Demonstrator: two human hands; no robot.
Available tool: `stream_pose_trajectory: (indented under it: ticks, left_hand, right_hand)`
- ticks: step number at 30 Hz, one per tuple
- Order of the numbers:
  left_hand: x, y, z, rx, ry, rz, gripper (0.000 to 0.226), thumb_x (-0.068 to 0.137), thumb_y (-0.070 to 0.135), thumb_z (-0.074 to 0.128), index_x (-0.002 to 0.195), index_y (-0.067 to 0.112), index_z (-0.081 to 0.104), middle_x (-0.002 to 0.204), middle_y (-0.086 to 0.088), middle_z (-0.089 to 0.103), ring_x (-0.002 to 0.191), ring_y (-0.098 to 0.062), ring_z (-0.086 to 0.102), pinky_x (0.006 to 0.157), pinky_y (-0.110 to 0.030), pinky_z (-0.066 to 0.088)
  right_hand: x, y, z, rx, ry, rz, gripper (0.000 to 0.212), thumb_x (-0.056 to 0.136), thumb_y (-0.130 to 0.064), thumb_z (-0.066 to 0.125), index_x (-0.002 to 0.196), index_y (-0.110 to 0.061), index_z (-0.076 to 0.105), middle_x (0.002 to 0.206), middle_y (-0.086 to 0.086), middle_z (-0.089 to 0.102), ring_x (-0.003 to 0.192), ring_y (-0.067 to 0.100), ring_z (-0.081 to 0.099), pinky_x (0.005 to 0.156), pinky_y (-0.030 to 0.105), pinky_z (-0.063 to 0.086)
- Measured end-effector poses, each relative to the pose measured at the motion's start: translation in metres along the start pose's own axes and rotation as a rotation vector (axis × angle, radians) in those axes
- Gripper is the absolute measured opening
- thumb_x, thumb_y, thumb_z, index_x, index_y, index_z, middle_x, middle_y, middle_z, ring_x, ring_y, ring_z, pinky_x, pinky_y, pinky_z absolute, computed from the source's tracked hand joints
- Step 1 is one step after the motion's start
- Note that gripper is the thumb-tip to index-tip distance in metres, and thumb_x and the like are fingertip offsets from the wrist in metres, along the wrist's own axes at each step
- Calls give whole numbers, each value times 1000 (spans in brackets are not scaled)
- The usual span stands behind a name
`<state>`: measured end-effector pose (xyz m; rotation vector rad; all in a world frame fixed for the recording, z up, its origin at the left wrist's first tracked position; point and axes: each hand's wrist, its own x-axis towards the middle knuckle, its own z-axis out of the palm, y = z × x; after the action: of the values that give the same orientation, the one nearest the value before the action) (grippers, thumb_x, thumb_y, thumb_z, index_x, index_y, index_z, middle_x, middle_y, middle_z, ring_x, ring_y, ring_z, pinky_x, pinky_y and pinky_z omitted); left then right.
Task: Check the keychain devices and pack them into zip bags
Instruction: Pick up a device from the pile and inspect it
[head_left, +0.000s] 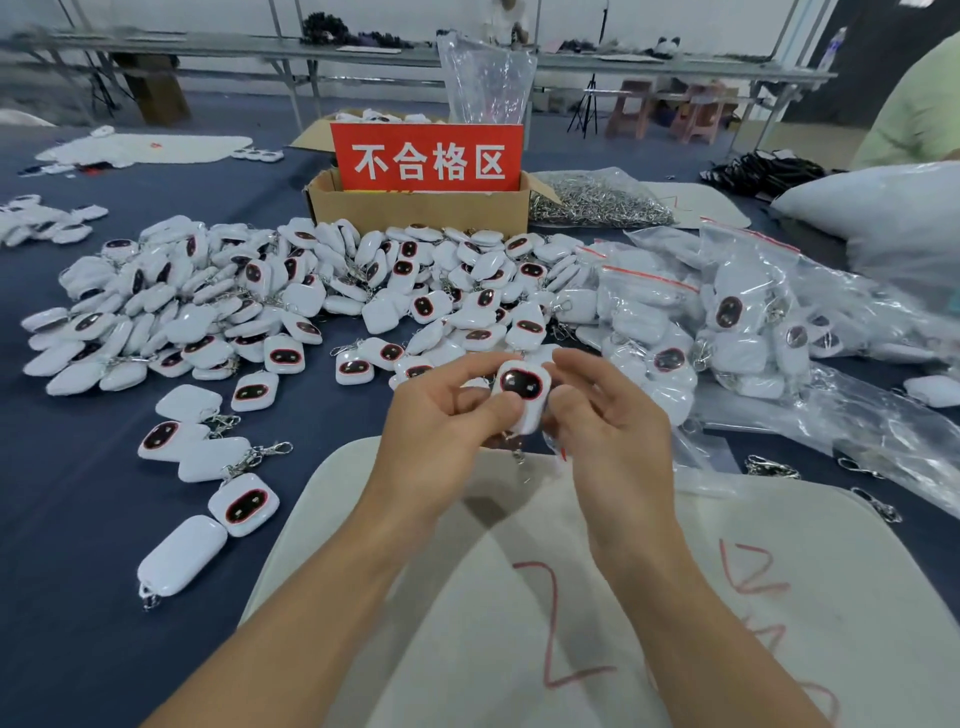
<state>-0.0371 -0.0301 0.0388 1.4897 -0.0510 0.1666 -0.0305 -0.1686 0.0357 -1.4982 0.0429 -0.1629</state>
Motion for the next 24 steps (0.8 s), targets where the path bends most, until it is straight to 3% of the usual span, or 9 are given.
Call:
stream_pose_trajectory:
  ticks: [3, 5, 8, 12, 14, 17, 22, 24]
  left_hand:
    - [1, 0, 6, -22, 22, -5, 31, 95, 0, 65, 105, 25, 78, 80, -9, 79, 67, -17, 73, 62, -21, 56]
    - [3, -4, 7, 37, 37, 4, 24, 93, 8, 67, 105, 28, 76, 79, -10, 78, 71, -24, 74, 65, -31, 61]
    - [4, -6, 4, 113, 12, -11, 21, 83, 20, 66, 99, 31, 73, 72, -10, 74, 68, -32, 72, 72, -48, 64]
    - [6, -6, 0, 115, -46, -9, 20, 81, 17, 64, 95, 30, 70, 71, -8, 75, 66, -22, 72, 64, -31, 60]
    - [6, -7, 1, 121, -58, -9, 19, 80, 17, 62, 93, 28, 70, 69, -6, 74, 65, -19, 70, 61, -28, 57]
    - [6, -6, 1, 121, -66, -2, 18, 80, 17, 60, 93, 23, 71, 68, -9, 70, 65, -22, 66, 62, -32, 59]
    - [5, -8, -2, 134, -89, 18, 18, 82, 16, 60, 95, 21, 70, 66, -6, 70, 66, -21, 66, 66, -36, 61]
    - [5, -9, -1, 153, -81, 14, 17, 81, 18, 61, 95, 24, 70, 68, -5, 72, 66, -23, 68, 70, -46, 63]
  right_hand:
    - [0, -1, 1, 165, -140, 133, 27, 97, -16, 54, 101, -19, 80, 102, 15, 78, 102, 38, 73, 96, 56, 59]
    - [2, -1, -2, 208, -212, 181, 28, 103, -12, 52, 98, -10, 80, 104, 25, 76, 108, 46, 70, 95, 55, 59]
    - [3, -2, -4, 167, -282, 196, 26, 101, -6, 54, 96, -10, 80, 103, 26, 76, 105, 44, 72, 92, 49, 62]
    - [4, -2, -3, 151, -289, 198, 26, 97, -1, 56, 92, -10, 80, 96, 27, 75, 84, 36, 74, 84, 44, 64]
    - [5, -2, -2, 130, -278, 192, 24, 96, -3, 58, 91, -12, 80, 92, 24, 75, 79, 28, 71, 87, 51, 63]
    - [6, -2, -2, 117, -266, 184, 23, 95, -3, 59, 91, -11, 80, 91, 26, 74, 81, 29, 68, 93, 63, 57]
    - [6, -1, -2, 156, -245, 169, 29, 94, 2, 59, 85, -12, 83, 94, 29, 75, 80, 30, 72, 79, 41, 65]
    - [6, 0, -3, 156, -251, 171, 26, 94, 2, 58, 87, -7, 81, 97, 33, 73, 82, 39, 73, 79, 42, 65]
